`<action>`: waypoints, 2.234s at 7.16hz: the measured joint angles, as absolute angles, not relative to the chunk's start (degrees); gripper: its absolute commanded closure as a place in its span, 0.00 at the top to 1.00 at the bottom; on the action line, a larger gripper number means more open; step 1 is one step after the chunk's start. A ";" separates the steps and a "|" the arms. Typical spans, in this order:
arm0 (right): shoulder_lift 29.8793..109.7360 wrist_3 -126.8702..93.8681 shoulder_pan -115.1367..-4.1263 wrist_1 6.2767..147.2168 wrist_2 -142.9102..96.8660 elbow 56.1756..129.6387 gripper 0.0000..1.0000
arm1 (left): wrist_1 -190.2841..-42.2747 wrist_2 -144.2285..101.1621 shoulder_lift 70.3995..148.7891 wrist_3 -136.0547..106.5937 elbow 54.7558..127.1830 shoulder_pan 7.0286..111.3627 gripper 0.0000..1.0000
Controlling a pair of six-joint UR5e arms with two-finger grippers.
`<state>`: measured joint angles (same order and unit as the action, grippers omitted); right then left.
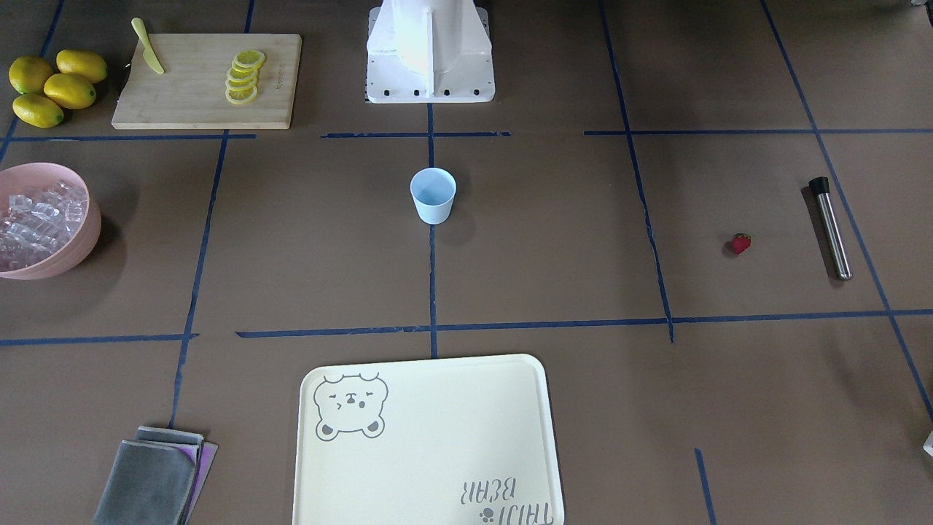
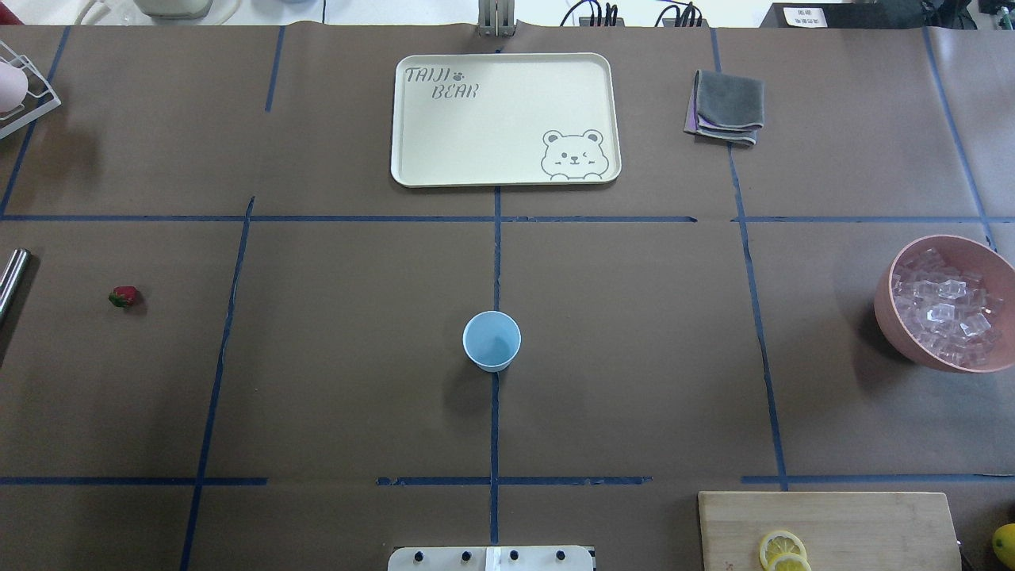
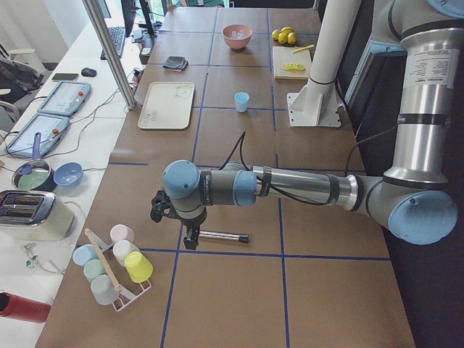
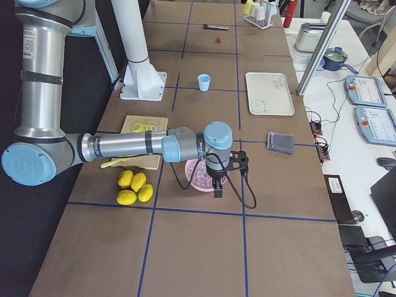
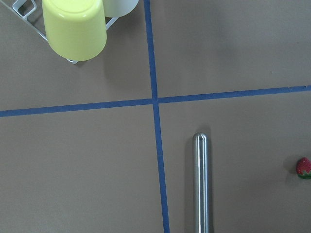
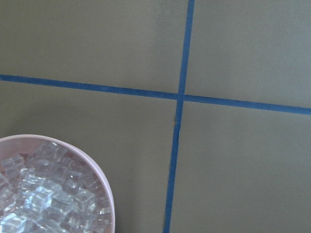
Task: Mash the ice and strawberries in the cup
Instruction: 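Move the right gripper over the pink bowl of ice cubes, then lower the right gripper into the bowl and grasp an ice cube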
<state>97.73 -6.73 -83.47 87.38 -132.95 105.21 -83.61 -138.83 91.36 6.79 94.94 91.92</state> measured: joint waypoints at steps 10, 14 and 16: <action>100.32 -6.93 -68.73 87.29 -132.15 107.80 0.76 | -83.58 -138.78 91.58 6.80 95.62 92.37 1.00; 99.96 -6.94 -65.47 87.19 -131.70 106.72 0.71 | -83.58 -138.78 91.50 6.74 95.63 92.38 1.00; 99.81 -6.93 -64.17 87.17 -131.35 105.89 0.67 | -83.60 -138.78 91.55 6.69 95.65 92.37 1.00</action>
